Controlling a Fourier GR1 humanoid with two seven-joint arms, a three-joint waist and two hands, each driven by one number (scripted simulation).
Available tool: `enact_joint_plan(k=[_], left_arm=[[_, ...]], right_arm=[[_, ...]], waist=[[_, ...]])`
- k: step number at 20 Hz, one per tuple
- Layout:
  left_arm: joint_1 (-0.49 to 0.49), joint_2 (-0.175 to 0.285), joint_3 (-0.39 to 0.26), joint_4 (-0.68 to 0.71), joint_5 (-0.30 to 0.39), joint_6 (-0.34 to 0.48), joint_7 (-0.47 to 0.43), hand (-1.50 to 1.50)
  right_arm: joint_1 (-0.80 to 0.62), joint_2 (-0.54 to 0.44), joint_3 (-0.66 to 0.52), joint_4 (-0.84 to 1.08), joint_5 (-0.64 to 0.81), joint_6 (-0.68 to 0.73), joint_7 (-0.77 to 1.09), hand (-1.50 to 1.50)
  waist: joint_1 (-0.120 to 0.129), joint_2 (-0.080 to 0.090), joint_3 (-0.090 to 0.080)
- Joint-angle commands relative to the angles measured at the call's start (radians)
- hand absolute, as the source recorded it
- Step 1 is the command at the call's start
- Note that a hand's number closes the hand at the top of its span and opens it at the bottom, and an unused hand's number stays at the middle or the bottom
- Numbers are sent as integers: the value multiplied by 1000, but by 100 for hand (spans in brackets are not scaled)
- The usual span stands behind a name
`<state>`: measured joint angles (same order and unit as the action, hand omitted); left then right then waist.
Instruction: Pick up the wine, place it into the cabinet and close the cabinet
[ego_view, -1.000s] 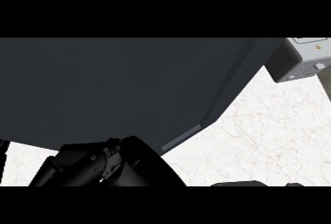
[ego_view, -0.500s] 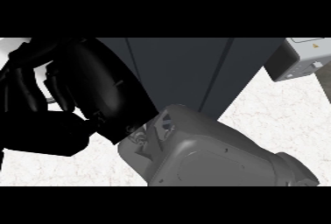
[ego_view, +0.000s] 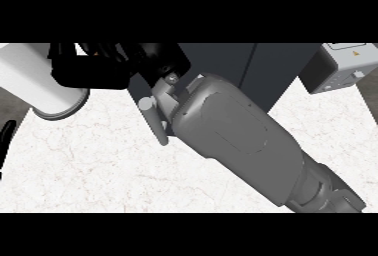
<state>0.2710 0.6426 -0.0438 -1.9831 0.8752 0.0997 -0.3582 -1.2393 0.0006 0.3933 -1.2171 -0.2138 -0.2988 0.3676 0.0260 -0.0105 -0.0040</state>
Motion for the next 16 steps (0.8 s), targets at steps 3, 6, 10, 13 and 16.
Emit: enact_joint_plan(k=[3,6,10,13,16], left_arm=[[-35,-16,-8,25,-16,-7,23,-150],[-33,-16,19,24,4,-37,24,-150],[-69,-29,-7,26,-35,21,40,-150],[-92,-25,0,18,-27,20,56,-150],[-73,-40,-27,21,-39,-2,47,-150]], right_arm=[[-36,-43,-109,222,-6,82,-113,150],[-1,-20,-79,238,23,68,-154,150],[8,-80,-97,256,35,100,-190,150],[28,-80,-71,261,73,85,-201,150],[13,-91,-85,283,80,96,-220,150]], waist=[[2,21,3],[3,17,3],[-7,24,3],[-11,21,3],[-2,22,2]])
